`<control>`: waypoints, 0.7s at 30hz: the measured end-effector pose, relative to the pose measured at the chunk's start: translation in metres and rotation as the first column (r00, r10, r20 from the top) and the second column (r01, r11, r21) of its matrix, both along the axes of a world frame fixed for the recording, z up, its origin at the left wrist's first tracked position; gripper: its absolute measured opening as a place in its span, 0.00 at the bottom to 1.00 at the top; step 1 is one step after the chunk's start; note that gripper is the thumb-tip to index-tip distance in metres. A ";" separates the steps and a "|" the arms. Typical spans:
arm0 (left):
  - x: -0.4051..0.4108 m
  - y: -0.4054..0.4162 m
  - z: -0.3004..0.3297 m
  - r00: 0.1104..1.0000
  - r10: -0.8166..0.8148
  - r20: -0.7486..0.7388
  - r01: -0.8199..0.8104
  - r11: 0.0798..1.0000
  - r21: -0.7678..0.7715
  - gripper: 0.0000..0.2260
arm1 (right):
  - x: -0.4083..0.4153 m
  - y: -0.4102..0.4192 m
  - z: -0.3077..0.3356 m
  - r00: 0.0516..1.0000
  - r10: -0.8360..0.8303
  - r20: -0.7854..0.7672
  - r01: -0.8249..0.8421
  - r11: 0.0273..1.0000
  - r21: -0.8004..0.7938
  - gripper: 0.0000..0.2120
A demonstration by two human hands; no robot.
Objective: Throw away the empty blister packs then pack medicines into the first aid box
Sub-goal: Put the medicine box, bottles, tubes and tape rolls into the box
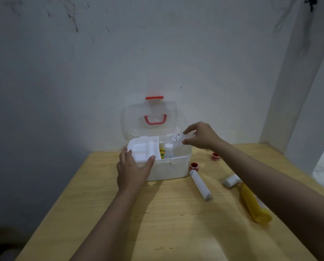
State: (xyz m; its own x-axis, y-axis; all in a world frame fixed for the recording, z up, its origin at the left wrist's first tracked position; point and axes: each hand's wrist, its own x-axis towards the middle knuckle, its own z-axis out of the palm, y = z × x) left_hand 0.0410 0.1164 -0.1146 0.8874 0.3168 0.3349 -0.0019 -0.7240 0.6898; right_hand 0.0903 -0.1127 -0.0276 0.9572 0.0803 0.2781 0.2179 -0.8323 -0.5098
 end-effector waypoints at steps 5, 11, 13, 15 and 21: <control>0.000 -0.001 -0.001 1.000 0.010 0.024 -0.010 1.000 -0.013 0.38 | 0.018 0.025 -0.002 0.993 0.077 -0.094 -0.087 0.990 -0.112 0.19; 0.000 -0.001 -0.003 0.999 0.010 0.038 -0.010 1.000 -0.022 0.38 | 0.030 0.045 -0.003 0.984 0.104 -0.142 -0.132 0.969 -0.208 0.16; 0.001 -0.002 -0.004 0.999 0.017 0.044 -0.016 1.000 -0.022 0.38 | 0.033 0.052 -0.009 0.980 0.116 -0.160 -0.150 0.964 -0.221 0.14; 0.001 -0.002 -0.004 0.998 0.019 0.056 -0.018 1.000 -0.019 0.38 | 0.036 0.058 -0.016 0.980 0.118 -0.162 -0.154 0.961 -0.231 0.13; 0.001 -0.002 -0.004 0.997 0.010 0.075 -0.009 1.000 -0.013 0.38 | 0.049 0.057 -0.024 0.970 0.092 -0.226 -0.135 0.973 -0.184 0.10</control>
